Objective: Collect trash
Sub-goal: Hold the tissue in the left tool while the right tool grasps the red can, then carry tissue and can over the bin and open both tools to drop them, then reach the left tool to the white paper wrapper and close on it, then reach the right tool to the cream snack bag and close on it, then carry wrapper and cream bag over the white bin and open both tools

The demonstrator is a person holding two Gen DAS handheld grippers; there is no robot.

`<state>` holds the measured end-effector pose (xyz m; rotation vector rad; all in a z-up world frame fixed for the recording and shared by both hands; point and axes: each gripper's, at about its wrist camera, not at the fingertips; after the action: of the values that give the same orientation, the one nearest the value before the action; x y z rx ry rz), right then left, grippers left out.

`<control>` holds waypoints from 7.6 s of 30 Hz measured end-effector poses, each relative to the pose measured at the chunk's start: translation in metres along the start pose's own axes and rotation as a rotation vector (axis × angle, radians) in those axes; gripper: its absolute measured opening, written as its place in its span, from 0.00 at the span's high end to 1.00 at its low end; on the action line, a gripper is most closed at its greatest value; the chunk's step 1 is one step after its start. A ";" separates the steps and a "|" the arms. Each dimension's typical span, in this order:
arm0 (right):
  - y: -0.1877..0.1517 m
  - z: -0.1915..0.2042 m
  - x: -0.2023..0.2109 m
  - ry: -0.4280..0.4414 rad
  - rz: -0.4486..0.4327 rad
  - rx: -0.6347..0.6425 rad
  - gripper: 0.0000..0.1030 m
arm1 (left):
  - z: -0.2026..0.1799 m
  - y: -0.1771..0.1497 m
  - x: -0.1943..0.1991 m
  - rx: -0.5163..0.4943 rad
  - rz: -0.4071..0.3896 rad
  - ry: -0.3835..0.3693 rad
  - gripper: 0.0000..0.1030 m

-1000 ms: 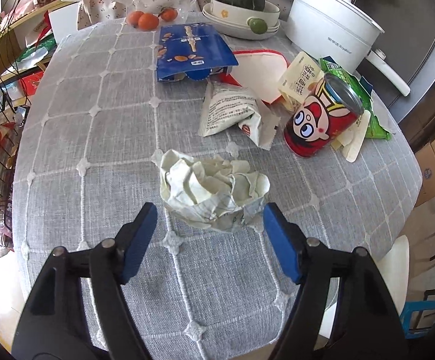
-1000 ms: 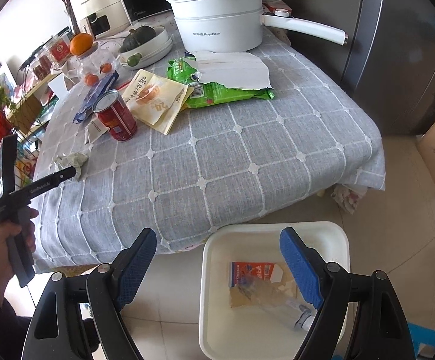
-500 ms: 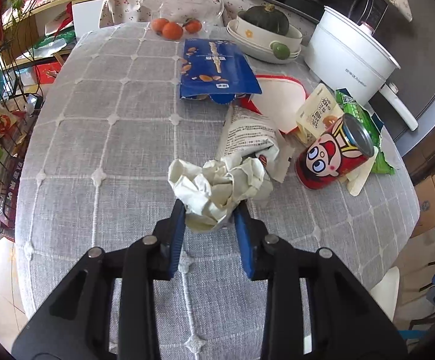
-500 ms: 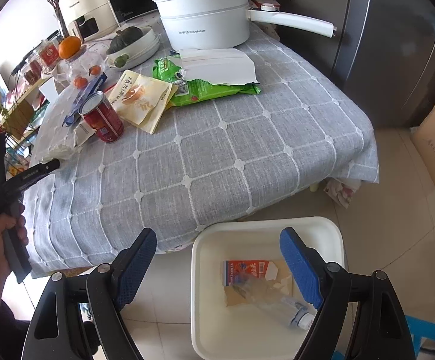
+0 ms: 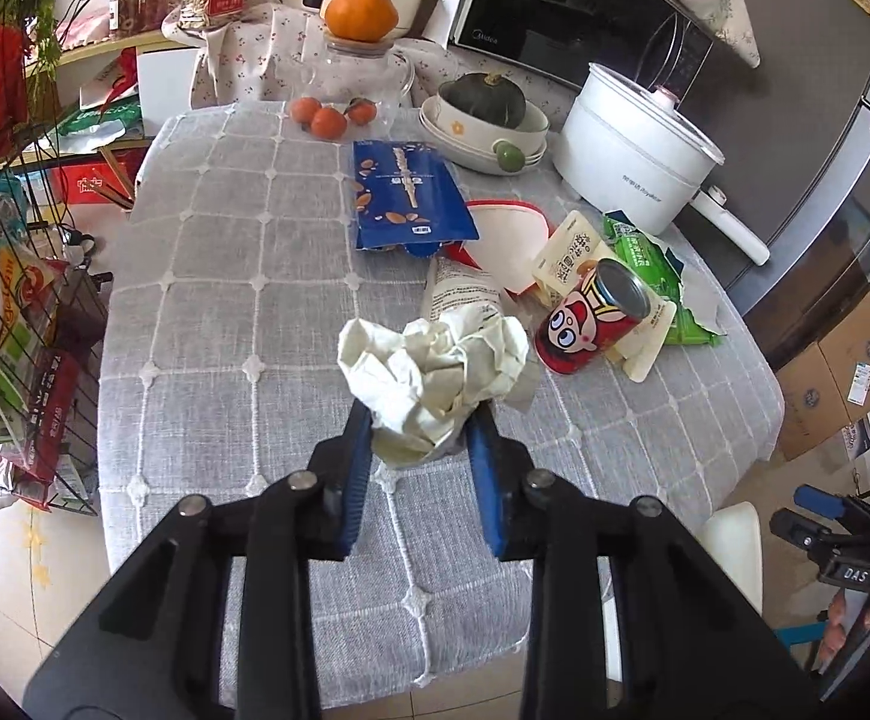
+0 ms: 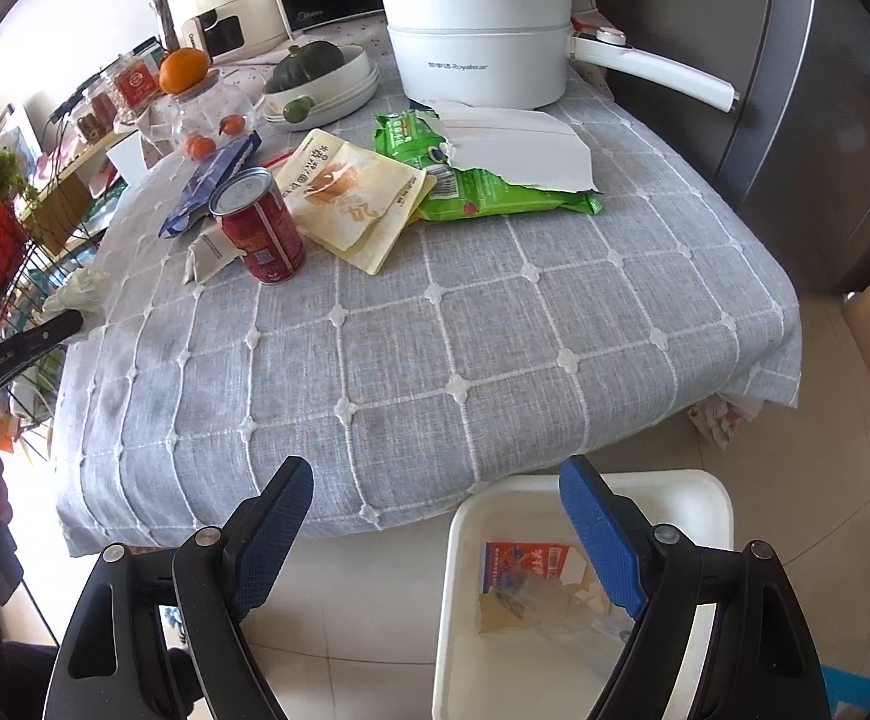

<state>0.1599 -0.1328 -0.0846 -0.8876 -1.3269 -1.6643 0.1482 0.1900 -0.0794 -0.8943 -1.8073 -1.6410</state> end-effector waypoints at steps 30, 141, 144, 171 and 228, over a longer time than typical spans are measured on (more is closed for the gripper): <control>0.099 0.158 -0.112 0.077 -0.073 0.115 0.48 | 0.004 0.001 0.055 -0.013 -0.089 -0.021 0.68; -0.042 -0.118 0.040 -0.065 -0.008 -0.092 0.23 | -0.181 -0.029 0.012 -0.430 0.052 -0.059 0.01; -0.031 -0.114 0.044 -0.083 -0.053 -0.091 0.22 | -0.168 -0.017 0.007 -0.400 0.047 -0.045 0.01; 0.038 -0.081 -0.013 -0.127 -0.034 -0.073 0.21 | -0.009 0.038 -0.142 0.263 0.075 -0.057 0.30; 0.093 0.035 -0.097 0.278 -0.141 -0.083 0.98 | -0.036 0.023 -0.009 -0.053 -0.019 -0.055 0.85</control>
<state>0.2864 -0.0939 -0.1258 -0.5932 -1.1573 -1.8866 0.1701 0.1537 -0.0670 -0.9569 -1.8217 -1.6992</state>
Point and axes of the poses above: each gripper's, at about its wrist camera, not at the fingertips, and x roughly against the way its jaws point, z to its left, y to its top, and after that the axes turned 14 degrees about -x, right-handed
